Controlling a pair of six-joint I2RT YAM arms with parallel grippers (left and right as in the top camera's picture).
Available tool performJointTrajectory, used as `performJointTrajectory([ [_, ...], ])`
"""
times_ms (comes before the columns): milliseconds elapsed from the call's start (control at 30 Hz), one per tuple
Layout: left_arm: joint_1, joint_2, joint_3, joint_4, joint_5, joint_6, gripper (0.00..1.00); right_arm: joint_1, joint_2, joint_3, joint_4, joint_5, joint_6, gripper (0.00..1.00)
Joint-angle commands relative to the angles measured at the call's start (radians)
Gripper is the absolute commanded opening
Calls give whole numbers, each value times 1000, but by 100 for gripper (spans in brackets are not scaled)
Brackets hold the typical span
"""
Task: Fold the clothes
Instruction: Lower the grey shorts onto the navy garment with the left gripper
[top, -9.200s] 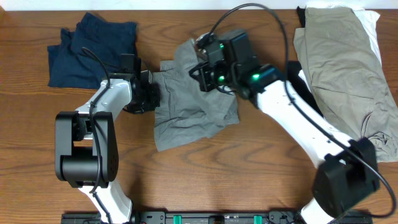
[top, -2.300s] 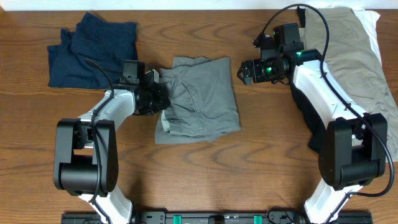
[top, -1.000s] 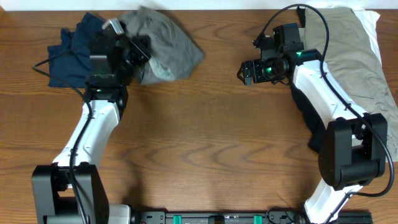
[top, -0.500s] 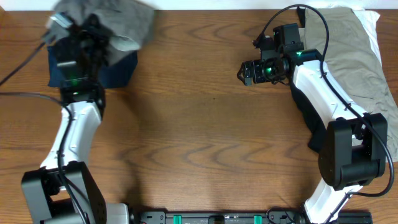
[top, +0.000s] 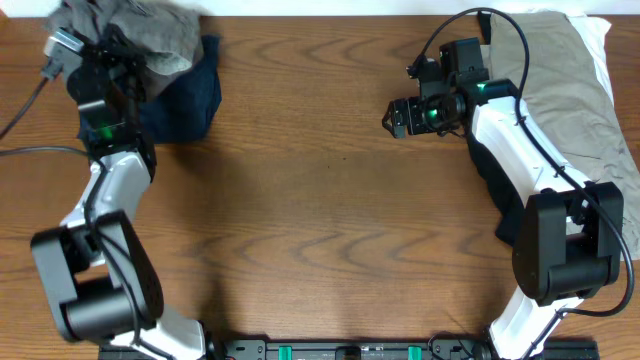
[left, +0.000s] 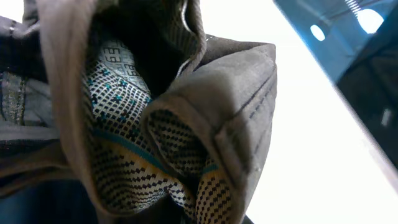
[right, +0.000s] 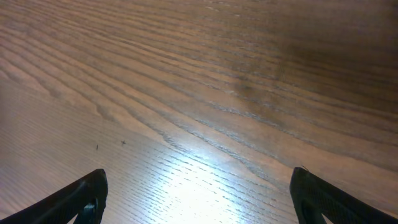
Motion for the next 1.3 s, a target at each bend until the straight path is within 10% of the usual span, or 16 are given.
performJointTrajectory([
  [0, 3, 30, 62, 24, 7, 5, 6, -11, -21, 15, -2, 0, -11, 91],
  [267, 3, 64, 62, -187, 18, 5, 7, -11, -21, 15, 0, 0, -11, 91],
  [500, 4, 54, 62, -534, 18, 11, 48, -11, -21, 15, 0, 0, -11, 92],
  [833, 50, -10, 62, -971, 18, 347, 61, -10, -21, 15, 3, 19, -11, 92],
  [1267, 74, -184, 62, -1028, 5, 616, 73, -10, -21, 15, 22, 19, -11, 92],
])
